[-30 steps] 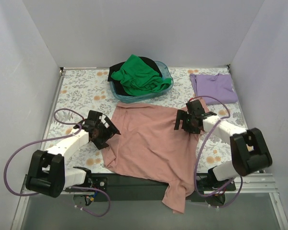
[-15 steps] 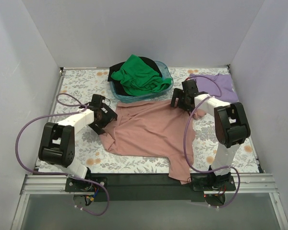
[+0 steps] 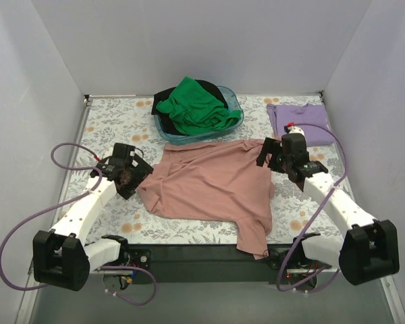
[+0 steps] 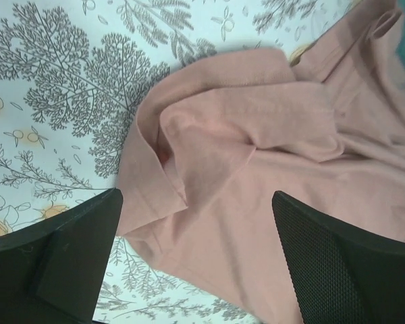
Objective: Fold and stack the t-shirts
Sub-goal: Flatten the tshirt out
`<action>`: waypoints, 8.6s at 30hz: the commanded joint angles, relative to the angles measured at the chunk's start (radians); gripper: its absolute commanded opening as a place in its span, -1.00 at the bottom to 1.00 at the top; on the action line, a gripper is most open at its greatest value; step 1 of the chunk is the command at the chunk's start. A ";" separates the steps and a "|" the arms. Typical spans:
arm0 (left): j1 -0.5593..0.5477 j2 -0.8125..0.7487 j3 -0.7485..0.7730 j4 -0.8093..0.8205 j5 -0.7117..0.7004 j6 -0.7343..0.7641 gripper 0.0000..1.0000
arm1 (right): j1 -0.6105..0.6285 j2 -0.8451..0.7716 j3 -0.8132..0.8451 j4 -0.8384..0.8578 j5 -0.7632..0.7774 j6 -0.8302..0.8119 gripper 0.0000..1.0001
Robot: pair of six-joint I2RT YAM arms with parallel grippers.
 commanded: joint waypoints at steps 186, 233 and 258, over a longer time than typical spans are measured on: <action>0.106 0.362 0.116 0.213 0.003 0.042 0.59 | 0.133 0.346 0.268 0.033 0.199 -0.216 0.86; 0.126 0.437 0.291 0.090 -0.163 0.059 -1.00 | 0.054 0.728 0.473 0.088 0.082 -0.393 -0.01; 0.143 0.220 0.395 -0.016 -0.176 0.036 -1.00 | 0.054 0.302 0.409 0.117 0.196 -0.383 -0.97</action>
